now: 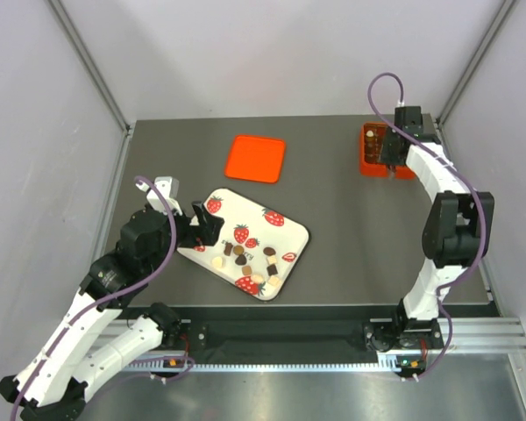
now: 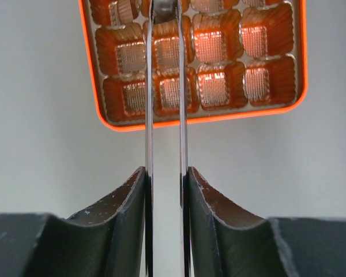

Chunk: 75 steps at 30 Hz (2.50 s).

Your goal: Pack the chocolate

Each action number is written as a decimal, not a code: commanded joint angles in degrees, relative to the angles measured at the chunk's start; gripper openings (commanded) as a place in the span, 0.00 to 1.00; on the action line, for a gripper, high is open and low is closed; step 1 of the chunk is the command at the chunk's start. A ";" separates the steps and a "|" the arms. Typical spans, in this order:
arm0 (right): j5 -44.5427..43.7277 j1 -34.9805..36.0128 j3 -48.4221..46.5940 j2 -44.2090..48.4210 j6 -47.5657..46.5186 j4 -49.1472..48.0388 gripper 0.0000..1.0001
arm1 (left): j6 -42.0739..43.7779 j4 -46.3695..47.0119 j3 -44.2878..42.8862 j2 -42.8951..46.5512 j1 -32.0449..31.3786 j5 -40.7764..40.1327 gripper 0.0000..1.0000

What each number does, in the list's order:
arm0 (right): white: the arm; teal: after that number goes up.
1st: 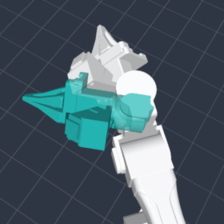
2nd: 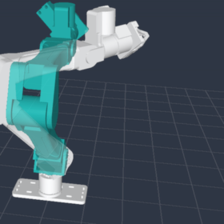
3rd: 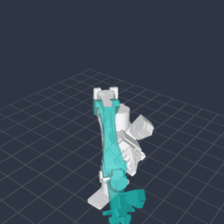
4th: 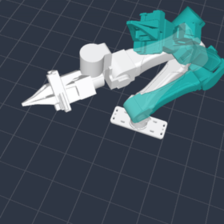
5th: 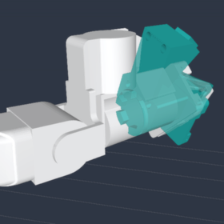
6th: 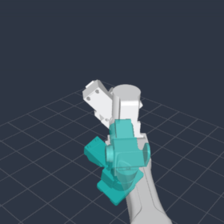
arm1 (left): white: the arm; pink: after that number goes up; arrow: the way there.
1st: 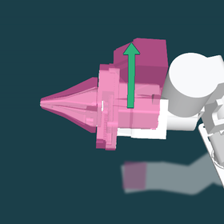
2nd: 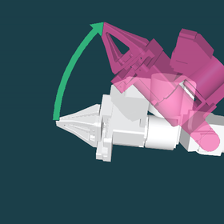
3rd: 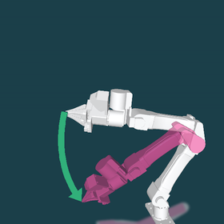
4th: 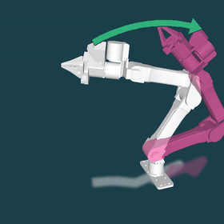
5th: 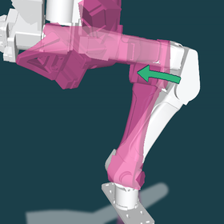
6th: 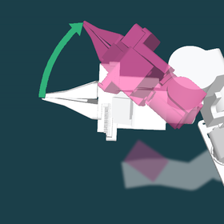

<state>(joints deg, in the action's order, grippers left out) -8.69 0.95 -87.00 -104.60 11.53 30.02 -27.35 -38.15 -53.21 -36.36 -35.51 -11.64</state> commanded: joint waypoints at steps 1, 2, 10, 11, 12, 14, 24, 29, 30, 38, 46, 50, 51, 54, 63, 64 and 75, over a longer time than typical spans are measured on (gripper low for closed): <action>-0.10 -0.51 -3.70 -1.22 -1.24 -1.98 0.31 | 0.02 2.12 0.21 0.24 0.17 -0.75 0.99; -0.27 -0.51 -3.96 -1.48 -1.42 -1.98 0.31 | 0.11 2.12 0.21 0.24 0.09 -0.84 0.99; -1.15 -0.51 -5.90 -3.42 -1.95 -2.07 0.41 | 0.37 1.59 -0.40 0.41 0.17 -1.28 0.99; -1.07 -0.51 -6.07 -3.51 -2.12 -1.90 0.41 | 0.28 1.50 -0.40 0.41 0.09 -1.19 0.99; -1.07 -0.60 -6.25 -3.42 -2.21 -1.81 0.42 | 0.28 1.50 -0.49 0.41 0.17 -1.11 0.99; -1.07 -0.51 -7.04 -3.07 -2.39 -0.67 0.43 | 0.28 1.24 -0.58 0.50 0.17 -1.11 0.99; 3.49 0.89 -4.95 8.34 -1.86 2.15 0.45 | -0.07 1.67 0.47 0.76 0.09 -0.76 0.99; 4.29 8.25 3.23 17.22 -2.12 1.97 0.45 | -1.21 3.52 1.88 0.32 0.09 1.09 0.99; 3.77 9.84 4.89 18.63 -2.30 1.80 0.45 | -1.30 3.61 1.97 0.06 0.09 1.09 0.99; 2.87 29.78 21.07 34.44 -2.13 2.59 0.45 | -0.95 3.43 1.27 -0.56 0.09 0.13 0.99; 1.58 46.67 36.19 45.26 -1.51 -0.49 0.45 | -1.21 4.22 1.62 -0.29 0.09 0.12 0.99; 0.95 52.04 38.05 46.15 1.56 -0.58 0.45 | -1.39 4.66 1.18 -0.91 0.09 0.74 0.99; 1.13 52.83 38.31 45.98 2.00 -0.93 0.45 | -1.39 4.66 1.18 -0.99 0.09 0.83 0.99; 0.69 56.00 38.31 44.48 2.97 -1.98 0.45 | -1.47 4.66 1.35 -0.91 0.17 0.83 0.99; 0.87 59.78 38.57 38.59 3.06 -3.13 0.44 | -1.39 3.44 1.44 0.32 0.17 -0.05 0.99; 0.34 59.78 38.92 37.72 3.23 -2.78 0.44 | -1.30 3.43 1.36 0.41 0.09 -0.14 0.99; 2.45 60.31 39.63 33.23 4.29 -4.97 0.42 | -0.77 3.08 0.83 0.50 0.09 -0.49 0.99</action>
<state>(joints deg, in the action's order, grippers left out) -7.20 60.01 -46.85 -70.74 14.92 28.80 -28.60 -36.53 -51.62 -36.14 -35.51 -11.42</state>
